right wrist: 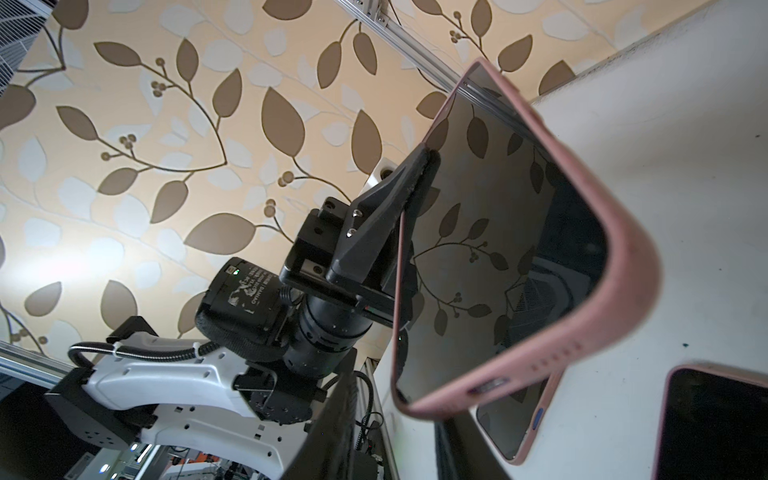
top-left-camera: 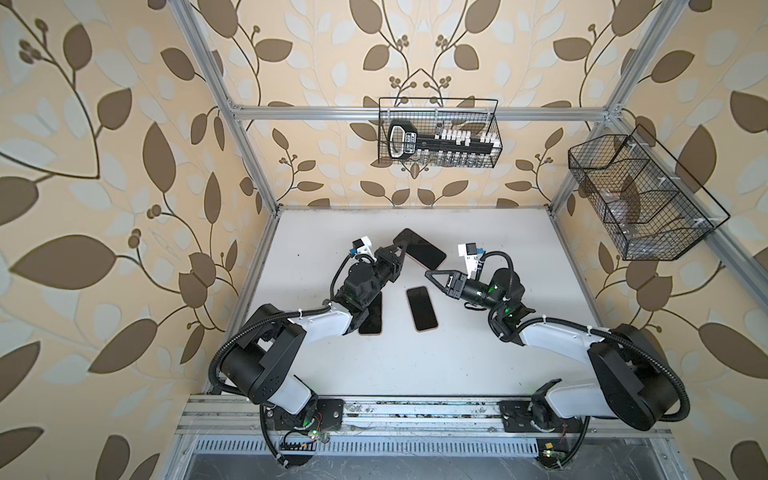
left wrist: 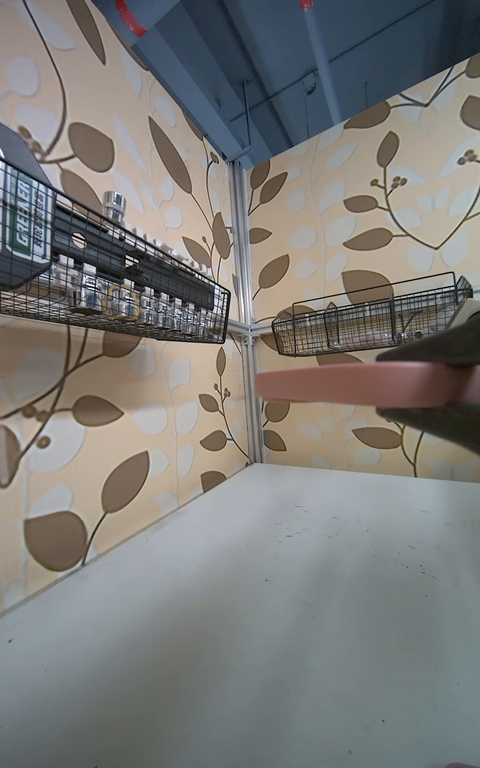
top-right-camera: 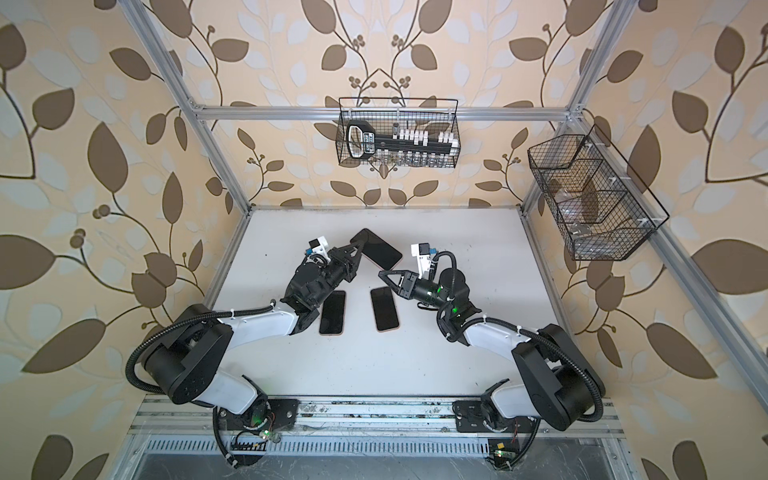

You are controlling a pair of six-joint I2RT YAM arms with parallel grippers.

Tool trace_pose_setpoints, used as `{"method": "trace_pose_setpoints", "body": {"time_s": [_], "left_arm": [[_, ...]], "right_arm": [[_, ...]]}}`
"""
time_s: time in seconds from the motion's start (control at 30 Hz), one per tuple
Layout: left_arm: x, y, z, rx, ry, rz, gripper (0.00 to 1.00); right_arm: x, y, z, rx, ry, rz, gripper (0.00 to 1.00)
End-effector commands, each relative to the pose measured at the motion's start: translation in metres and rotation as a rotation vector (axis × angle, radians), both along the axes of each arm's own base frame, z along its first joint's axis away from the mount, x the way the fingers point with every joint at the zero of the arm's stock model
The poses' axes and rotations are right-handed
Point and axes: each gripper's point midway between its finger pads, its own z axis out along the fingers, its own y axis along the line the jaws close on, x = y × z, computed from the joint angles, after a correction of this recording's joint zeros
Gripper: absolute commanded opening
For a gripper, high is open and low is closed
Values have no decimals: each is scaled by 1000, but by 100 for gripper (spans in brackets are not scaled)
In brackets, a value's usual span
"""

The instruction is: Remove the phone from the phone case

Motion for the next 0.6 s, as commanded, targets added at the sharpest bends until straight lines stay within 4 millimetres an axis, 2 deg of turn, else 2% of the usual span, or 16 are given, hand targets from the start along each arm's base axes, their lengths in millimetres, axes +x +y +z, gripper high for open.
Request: {"method": "trace_pose_setpoints", "body": {"time_s": [0.0,0.4,0.57], "left_arm": [[-9,0,49,-97,-132,-7,0],[-9,1,46,-100,-131,-8,0],[-10,2,46,-104,-131,-3,0]], "right_arm": [[3,3,11,41,-23,-4,28],[8,4,10,55,-18,-9,19],[8,4,8,51,-17,-9,10]]}}
